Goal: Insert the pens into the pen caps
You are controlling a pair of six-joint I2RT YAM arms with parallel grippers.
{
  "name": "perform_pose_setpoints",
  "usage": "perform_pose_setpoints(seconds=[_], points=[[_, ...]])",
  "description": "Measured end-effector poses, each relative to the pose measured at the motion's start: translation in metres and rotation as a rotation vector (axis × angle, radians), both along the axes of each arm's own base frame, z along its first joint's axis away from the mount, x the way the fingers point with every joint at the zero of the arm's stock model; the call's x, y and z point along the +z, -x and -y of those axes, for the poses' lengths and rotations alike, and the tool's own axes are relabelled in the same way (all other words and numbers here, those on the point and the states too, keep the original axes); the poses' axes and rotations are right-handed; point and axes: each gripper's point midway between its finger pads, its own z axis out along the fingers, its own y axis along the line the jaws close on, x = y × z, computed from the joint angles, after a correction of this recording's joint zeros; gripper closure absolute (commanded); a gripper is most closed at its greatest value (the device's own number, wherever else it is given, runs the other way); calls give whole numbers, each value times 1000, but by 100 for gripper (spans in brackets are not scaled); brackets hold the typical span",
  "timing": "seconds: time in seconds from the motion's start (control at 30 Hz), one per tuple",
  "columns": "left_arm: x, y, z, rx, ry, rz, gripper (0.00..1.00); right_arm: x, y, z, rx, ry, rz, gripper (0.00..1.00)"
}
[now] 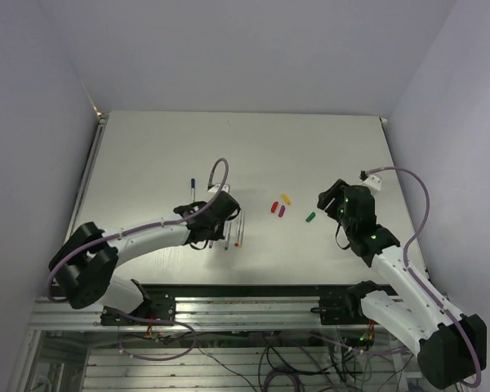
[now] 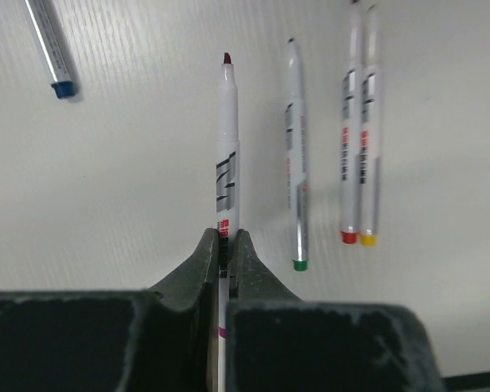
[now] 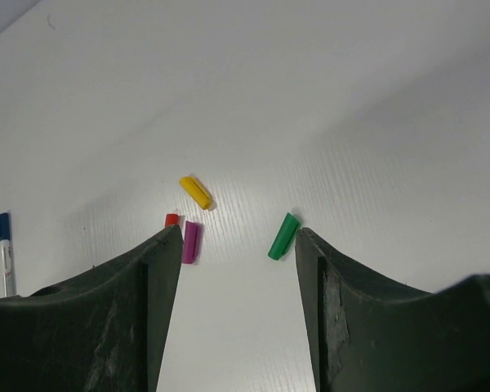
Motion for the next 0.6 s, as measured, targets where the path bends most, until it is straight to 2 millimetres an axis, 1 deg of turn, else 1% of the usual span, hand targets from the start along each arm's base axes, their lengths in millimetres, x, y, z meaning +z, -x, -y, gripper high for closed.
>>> perform_pose_setpoints(seconds=[0.07,0.2,0.43,0.6], points=[[14,-1,4,-7,29,30,93,3,0,1,0,4,9,43],[32,-3,12,-20,54,73,93,5,1,2,4,15,15,43],[48,-1,15,-37,63,127,93,4,2,2,15,34,8,43],[72,-2,16,-44,119,182,93,2,2,1,23,35,2,44]])
